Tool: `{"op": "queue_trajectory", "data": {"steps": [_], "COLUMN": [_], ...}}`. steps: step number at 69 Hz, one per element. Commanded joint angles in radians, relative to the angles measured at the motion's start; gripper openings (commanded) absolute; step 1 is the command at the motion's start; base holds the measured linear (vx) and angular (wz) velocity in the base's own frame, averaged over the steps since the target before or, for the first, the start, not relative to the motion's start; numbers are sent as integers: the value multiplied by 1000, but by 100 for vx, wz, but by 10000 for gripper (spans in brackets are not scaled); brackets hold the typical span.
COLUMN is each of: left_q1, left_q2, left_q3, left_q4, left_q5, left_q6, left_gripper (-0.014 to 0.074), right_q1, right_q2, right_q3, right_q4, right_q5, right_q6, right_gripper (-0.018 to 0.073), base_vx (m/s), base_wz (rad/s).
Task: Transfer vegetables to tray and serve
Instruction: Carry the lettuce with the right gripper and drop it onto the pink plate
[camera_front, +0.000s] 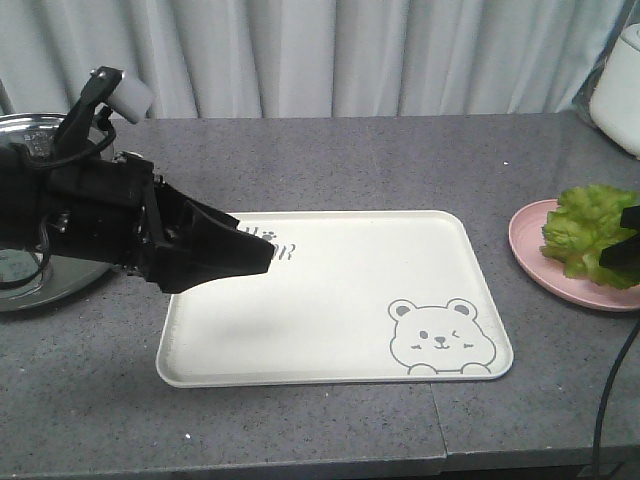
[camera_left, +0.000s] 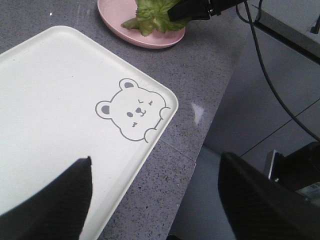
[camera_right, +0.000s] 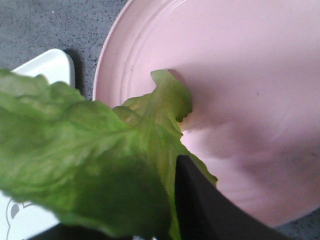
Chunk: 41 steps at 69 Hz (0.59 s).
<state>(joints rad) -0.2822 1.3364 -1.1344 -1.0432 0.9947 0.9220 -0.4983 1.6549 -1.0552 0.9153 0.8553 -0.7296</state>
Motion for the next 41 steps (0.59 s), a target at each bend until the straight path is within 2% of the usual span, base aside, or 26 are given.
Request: {"op": "queue_trajectory", "data": {"steps": [1,5,12,26,41], "left_q1": [-6,-6,-6,-6,-6], "left_q2": [-27,-27,-27,-27,-27], "left_q3": [-25,-25,-25,-25,-25], "left_q4": [-57,-57,-57,-57,-57], "left_q5": [-12,-12,-12,-12,-12], "left_q6": [1,1,1,1,1], "left_gripper": [519,519,519,519,519], "right_q1": [-6,-6,-6,-6,-6], "right_q2": [-33,-39,-60,-146,-189], "right_q3": [-27,-27,-32,-83,-132], "right_q4": [11,8,6,-1,-55], "right_q5": [-20,-22,-22,-23,-69], "right_q6": [-5,-6,-7,-10,-2], "right_gripper": [295,370,419,423,423], "base_vx": [0,0,0,0,0], "base_wz": [0,0,0,0,0]}}
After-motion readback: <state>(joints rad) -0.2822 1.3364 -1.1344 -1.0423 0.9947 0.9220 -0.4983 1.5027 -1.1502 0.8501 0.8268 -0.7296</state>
